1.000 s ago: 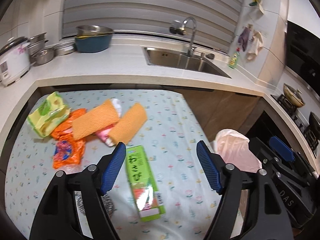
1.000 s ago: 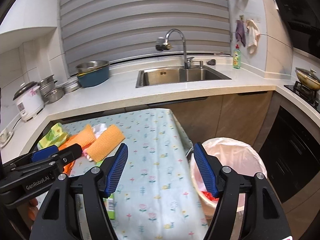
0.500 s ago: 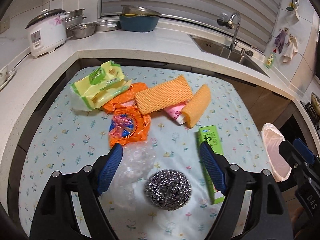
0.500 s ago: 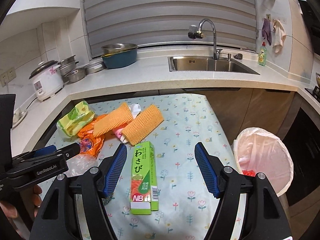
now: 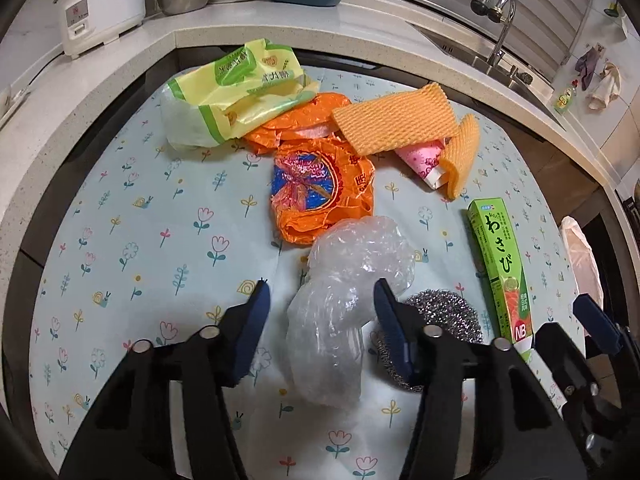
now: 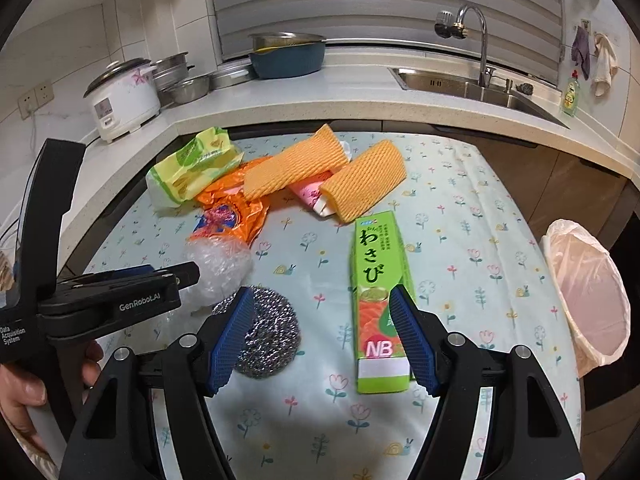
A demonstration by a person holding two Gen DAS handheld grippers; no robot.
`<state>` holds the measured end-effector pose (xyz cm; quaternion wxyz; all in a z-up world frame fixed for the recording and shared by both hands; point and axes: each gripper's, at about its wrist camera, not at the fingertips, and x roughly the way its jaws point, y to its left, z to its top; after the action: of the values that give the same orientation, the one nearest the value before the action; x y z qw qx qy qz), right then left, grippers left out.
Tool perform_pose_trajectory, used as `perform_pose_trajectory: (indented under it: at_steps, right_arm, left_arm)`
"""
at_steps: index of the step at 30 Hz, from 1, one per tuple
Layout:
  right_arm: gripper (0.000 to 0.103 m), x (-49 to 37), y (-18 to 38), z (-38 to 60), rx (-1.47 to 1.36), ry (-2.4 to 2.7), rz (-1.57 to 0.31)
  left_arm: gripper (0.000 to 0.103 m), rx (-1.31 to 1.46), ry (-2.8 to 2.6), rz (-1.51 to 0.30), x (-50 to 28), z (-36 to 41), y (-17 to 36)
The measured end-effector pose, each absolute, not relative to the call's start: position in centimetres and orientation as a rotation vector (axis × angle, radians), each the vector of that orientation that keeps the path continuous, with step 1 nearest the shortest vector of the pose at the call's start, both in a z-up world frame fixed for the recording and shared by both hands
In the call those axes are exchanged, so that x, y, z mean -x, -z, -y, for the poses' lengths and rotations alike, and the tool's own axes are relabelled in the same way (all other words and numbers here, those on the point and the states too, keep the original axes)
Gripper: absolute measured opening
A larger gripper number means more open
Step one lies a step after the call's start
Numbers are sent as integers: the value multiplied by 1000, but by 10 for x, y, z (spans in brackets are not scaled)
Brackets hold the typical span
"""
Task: Collect trash
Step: 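Grasp the clear plastic bag with the left gripper while the right grasps the steel wool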
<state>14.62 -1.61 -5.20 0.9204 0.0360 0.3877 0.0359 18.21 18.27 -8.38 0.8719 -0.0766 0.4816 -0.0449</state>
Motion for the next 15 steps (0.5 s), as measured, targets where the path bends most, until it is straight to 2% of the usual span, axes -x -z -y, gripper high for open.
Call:
perform_pose_trajectory:
  at_steps: [2,5,15]
  right_arm:
    - [68,-148,59,7,-66,-85,-812]
    - [70,-150,68,-4,-59,-102,-835]
    - [73,-167,94,-27,-44,-125,-904]
  left_arm:
    - [20,175,118,-1019,-182,-184,87]
    - [9,184,137,-1013,-181,-186,87]
    - [4,185,135,-984,-175,-193,78]
